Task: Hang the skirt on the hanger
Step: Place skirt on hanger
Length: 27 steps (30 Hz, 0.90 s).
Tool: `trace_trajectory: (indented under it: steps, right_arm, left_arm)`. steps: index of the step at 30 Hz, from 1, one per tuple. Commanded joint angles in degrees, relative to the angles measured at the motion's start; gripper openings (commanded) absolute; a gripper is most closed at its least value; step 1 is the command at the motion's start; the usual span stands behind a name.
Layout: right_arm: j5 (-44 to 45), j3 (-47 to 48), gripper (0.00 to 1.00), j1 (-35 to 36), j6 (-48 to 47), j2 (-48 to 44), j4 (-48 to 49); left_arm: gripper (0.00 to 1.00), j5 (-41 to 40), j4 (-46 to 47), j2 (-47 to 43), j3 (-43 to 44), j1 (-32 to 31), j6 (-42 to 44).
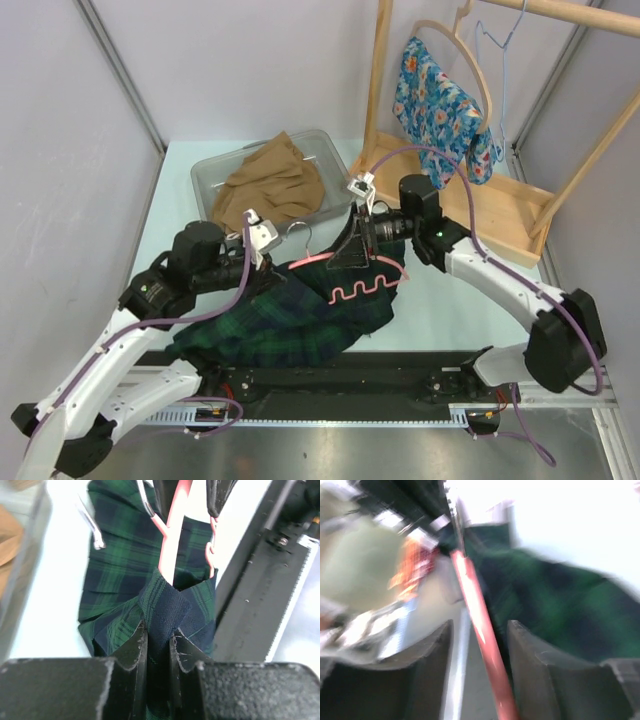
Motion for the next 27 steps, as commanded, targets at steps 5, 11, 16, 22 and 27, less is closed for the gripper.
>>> trace_trajectory:
  steps: [5, 11, 16, 22, 27]
  right_arm:
    - [49.0, 4.7, 0.66, 2.0, -13.7, -11.0, -19.2]
    - [64.8, 4.3, 0.66, 1.9, -13.8, -15.1, -23.2]
    - [69.9, 1.0, 0.61, 5.7, -15.4, -19.8, -29.4]
    - [67.0, -10.1, 0.57, 8.5, -9.4, -30.0, -32.3]
    - [71.7, -15.7, 0.58, 16.5, -4.5, -30.7, -33.5]
  left_arm:
    - [0.00, -11.7, 5.2, -3.3, -0.3, 0.3, -1.9]
    - [0.00, -22.1, 5.1, -4.2, -0.3, 0.2, -2.7]
    - [0.00, -27.3, 4.9, -5.9, -0.4, 0.2, -3.4]
    - [0.00, -30.2, 5.9, -6.4, -0.1, 0.2, -5.0]
    - [0.00, -30.6, 6.7, -5.7, 0.9, 0.2, -4.9]
